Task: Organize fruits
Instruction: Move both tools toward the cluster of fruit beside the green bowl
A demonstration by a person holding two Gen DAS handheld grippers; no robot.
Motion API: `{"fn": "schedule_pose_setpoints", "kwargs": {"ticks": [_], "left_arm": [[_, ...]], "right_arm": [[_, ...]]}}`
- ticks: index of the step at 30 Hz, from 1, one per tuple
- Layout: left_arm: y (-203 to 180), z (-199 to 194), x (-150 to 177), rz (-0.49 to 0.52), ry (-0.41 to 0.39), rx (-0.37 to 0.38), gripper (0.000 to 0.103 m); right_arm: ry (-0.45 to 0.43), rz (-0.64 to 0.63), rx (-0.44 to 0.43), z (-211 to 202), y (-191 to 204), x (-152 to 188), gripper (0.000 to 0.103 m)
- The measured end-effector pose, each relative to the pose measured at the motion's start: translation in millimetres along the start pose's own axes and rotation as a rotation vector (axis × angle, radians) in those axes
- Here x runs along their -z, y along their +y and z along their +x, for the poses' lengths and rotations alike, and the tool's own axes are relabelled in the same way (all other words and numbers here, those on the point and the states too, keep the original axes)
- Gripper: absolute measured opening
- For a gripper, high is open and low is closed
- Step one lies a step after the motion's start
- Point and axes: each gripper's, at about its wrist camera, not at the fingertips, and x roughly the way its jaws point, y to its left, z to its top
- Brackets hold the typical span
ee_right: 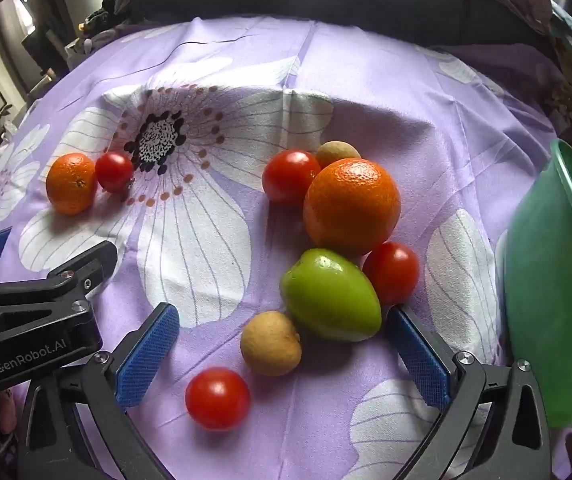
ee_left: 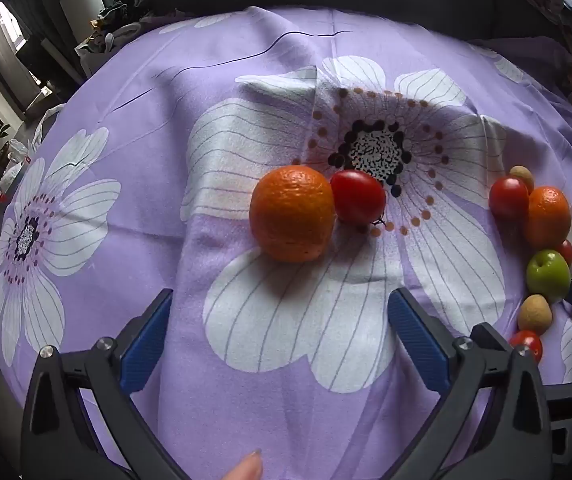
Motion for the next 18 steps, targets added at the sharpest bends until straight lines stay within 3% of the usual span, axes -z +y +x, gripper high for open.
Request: {"fn": "schedule_pose_setpoints", "kwargs": {"ticks": [18], "left_arm": [[1.9, 2.8, 2.8, -0.012, 0.0, 0.009, 0.102]], "right_arm": [[0.004, 0.014, 0.004, 0.6, -0.2, -2.1, 0.103]]}}
